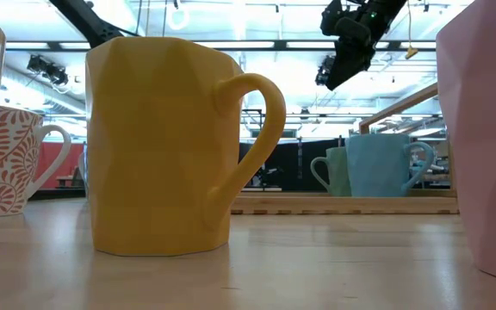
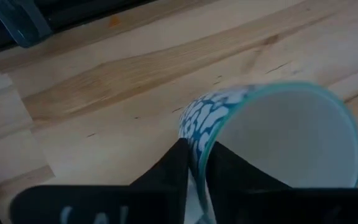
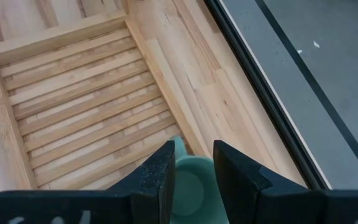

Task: Place coffee mugs
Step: Put the blue cup on the shelf

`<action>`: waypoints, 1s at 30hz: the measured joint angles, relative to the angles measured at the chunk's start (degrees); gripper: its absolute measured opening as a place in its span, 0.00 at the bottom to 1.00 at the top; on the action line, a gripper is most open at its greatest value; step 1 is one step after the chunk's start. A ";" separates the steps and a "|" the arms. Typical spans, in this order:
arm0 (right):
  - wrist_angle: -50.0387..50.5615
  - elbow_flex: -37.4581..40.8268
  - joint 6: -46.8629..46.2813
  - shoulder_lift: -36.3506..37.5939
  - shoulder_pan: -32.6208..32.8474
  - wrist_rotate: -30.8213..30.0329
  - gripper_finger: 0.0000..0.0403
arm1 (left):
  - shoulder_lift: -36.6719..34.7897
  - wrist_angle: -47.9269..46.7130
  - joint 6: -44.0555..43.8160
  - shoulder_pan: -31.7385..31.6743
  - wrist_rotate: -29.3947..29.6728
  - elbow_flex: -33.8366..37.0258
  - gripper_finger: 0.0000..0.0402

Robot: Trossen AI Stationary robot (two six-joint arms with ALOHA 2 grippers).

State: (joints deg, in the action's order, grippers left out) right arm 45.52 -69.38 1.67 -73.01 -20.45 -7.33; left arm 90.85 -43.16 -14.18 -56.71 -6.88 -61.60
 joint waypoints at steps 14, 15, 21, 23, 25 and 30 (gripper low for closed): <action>0.00 0.00 0.00 0.00 0.00 0.00 0.29 | -0.09 1.75 0.76 0.00 2.26 0.02 0.07; -0.02 0.00 0.00 0.00 0.00 0.00 0.29 | -0.09 1.92 1.19 0.00 2.26 -0.18 0.07; 0.00 0.00 0.00 0.00 0.00 0.01 0.29 | -0.09 1.94 4.11 0.00 2.89 -5.68 0.07; -0.02 0.00 0.00 0.00 0.00 0.02 0.29 | -0.11 1.85 4.95 0.00 3.27 -8.39 0.07; -0.01 0.00 0.00 0.00 0.00 0.01 0.29 | -0.11 1.88 6.26 0.01 3.96 -11.35 0.07; -0.02 0.00 0.00 0.00 0.00 0.02 0.29 | -0.11 1.98 8.66 0.14 4.36 -19.46 0.07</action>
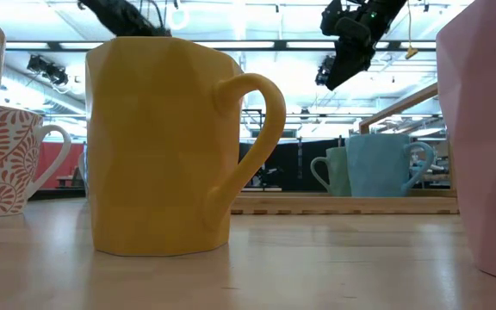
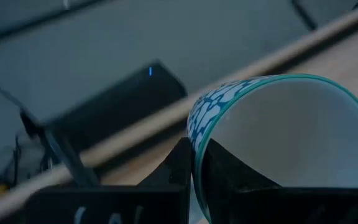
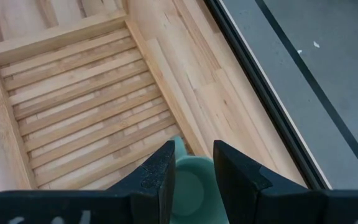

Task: Place coffee mugs
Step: Put the blue cup on the shelf

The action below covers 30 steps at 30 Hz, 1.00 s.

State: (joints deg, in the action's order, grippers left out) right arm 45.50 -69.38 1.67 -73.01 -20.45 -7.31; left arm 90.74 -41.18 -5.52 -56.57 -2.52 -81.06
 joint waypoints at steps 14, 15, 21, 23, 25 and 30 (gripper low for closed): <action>0.02 0.00 -0.02 0.00 -0.01 -0.01 0.29 | -0.09 -0.79 9.58 8.88 -0.15 -17.54 0.07; 0.00 0.00 -0.01 0.00 -0.01 0.00 0.29 | -0.11 -0.74 10.67 9.97 -0.19 -18.05 0.07; 0.02 0.00 -0.02 0.00 -0.02 0.00 0.29 | -0.09 -1.77 16.23 16.66 -0.20 -18.47 0.07; 0.01 0.00 -0.02 0.00 -0.01 0.00 0.29 | -0.04 -2.71 17.56 18.75 -0.16 -18.47 0.07; 0.00 0.00 -0.02 0.00 0.00 0.00 0.29 | 0.02 -3.43 18.82 20.81 -0.07 -18.47 0.07; 0.02 0.00 -0.01 0.00 0.00 0.00 0.29 | 0.02 -5.22 20.32 25.03 -0.22 -18.47 0.07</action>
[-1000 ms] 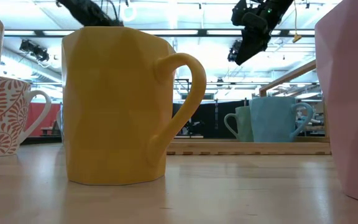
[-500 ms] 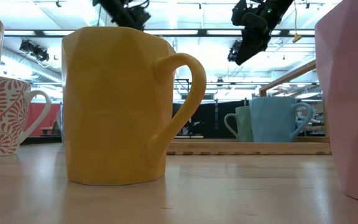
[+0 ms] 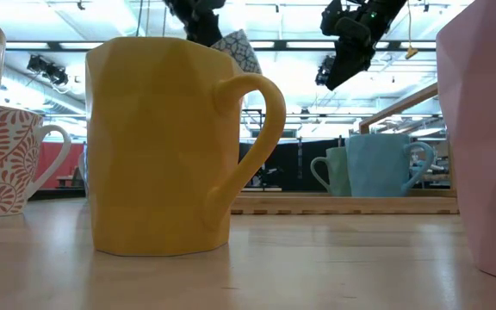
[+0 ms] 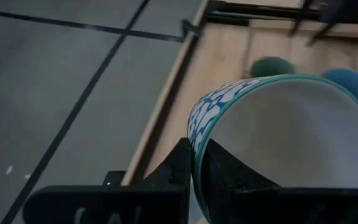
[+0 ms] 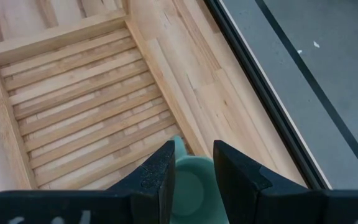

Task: Place coffee mugs
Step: Put the blue cup on the shelf

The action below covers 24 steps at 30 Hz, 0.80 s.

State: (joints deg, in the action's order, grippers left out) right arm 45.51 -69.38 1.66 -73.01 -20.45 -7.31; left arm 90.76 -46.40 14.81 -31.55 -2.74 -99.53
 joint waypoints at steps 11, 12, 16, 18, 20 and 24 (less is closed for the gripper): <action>0.01 0.00 -0.01 0.00 -0.02 0.00 0.29 | 0.00 -5.40 6.80 4.40 0.09 0.60 0.07; -0.02 0.00 -0.01 0.00 -0.01 0.00 0.29 | 0.01 -5.49 8.08 4.58 0.11 0.95 0.07; -0.01 0.00 0.00 0.00 -0.02 0.00 0.29 | 0.39 -6.04 13.14 4.83 0.13 2.37 0.07; -0.01 0.00 -0.01 0.00 0.00 0.00 0.29 | 1.40 -6.64 15.18 4.91 0.04 2.45 0.07; -0.01 0.00 -0.11 0.00 -0.02 0.00 0.29 | 2.83 -7.48 16.40 4.91 -0.10 2.51 0.07; 0.00 0.00 -0.58 0.00 0.00 0.00 0.29 | 6.33 -6.86 19.92 5.15 -0.89 2.49 0.07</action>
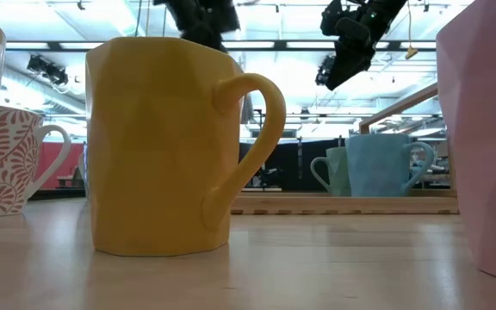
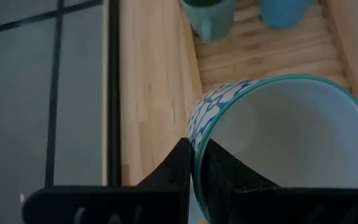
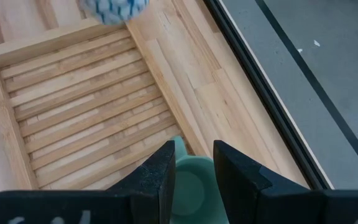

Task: Place coffee mugs
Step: Put the blue cup on the shelf

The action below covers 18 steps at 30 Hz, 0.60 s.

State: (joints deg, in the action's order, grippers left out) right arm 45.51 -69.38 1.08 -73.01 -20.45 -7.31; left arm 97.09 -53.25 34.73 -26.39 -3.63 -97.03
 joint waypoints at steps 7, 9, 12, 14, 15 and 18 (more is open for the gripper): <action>0.01 0.00 0.00 0.00 0.00 0.02 0.29 | 7.10 -2.52 2.02 0.02 -0.05 0.00 0.07; 0.01 0.00 0.00 0.00 0.00 0.02 0.29 | 8.89 -3.80 2.00 0.02 -0.18 0.01 0.07; 0.01 0.00 -0.02 0.00 0.00 0.02 0.29 | 10.97 -5.86 2.00 0.02 -0.20 0.01 0.07; 0.01 0.00 -0.01 0.00 -0.01 0.02 0.29 | 12.13 -6.96 2.03 0.04 -0.24 0.00 0.07; 0.00 0.00 -0.02 0.00 0.00 0.02 0.29 | 12.69 -7.30 2.01 0.04 -0.30 0.01 0.07; 0.01 0.00 -0.02 0.00 0.00 0.02 0.29 | 14.07 -8.24 2.03 0.01 -0.10 0.01 0.07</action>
State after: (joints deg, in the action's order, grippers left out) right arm 45.52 -69.38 1.06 -73.01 -20.45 -7.29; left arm 111.16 -61.49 36.75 -26.38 -3.74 -97.03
